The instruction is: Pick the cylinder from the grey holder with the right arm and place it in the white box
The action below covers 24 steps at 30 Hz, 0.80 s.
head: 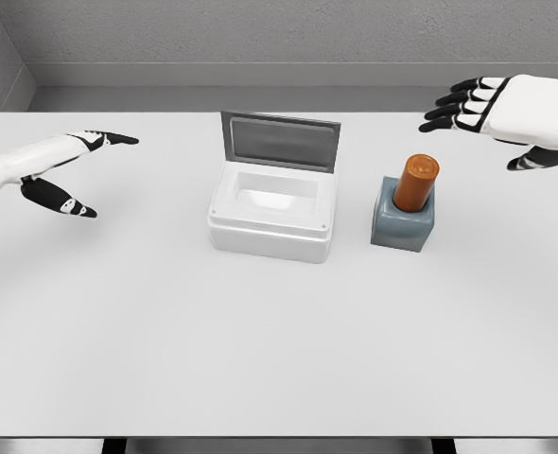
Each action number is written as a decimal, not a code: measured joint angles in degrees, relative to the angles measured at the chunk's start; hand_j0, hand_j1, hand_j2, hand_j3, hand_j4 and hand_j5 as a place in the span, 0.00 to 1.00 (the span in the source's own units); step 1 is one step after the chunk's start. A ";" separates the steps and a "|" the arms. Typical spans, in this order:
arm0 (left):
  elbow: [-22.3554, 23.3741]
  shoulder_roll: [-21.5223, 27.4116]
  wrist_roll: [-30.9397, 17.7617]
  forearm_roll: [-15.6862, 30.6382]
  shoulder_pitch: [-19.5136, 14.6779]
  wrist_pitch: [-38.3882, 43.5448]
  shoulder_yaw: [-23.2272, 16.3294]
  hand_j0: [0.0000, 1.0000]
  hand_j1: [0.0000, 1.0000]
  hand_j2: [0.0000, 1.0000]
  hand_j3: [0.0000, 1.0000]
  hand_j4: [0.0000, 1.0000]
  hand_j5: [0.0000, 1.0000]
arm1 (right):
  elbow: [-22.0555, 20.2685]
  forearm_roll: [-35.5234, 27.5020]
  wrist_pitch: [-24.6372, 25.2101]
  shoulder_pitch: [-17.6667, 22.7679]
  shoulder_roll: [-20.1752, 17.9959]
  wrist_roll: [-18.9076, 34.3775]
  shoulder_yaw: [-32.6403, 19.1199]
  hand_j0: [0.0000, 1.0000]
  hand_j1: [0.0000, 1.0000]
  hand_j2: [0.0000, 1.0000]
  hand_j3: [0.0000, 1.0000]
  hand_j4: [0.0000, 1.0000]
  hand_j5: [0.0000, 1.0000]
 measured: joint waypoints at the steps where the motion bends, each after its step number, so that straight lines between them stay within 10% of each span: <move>1: 0.01 0.01 0.00 0.00 0.00 0.00 0.00 1.00 1.00 1.00 1.00 1.00 1.00 | 0.01 0.03 0.00 -0.09 0.02 0.00 0.01 1.00 1.00 1.00 1.00 1.00 1.00; 12: 2.38 -0.33 0.01 0.95 -0.18 0.01 -0.41 1.00 1.00 1.00 1.00 1.00 1.00 | 1.20 3.58 0.02 -3.78 1.77 0.00 3.61 1.00 1.00 1.00 1.00 1.00 1.00; 24: 8.56 -1.87 0.81 30.08 -1.67 0.03 -16.45 1.00 1.00 1.00 1.00 1.00 1.00 | 2.11 8.24 0.02 -5.54 5.57 -0.01 10.14 1.00 1.00 1.00 1.00 1.00 1.00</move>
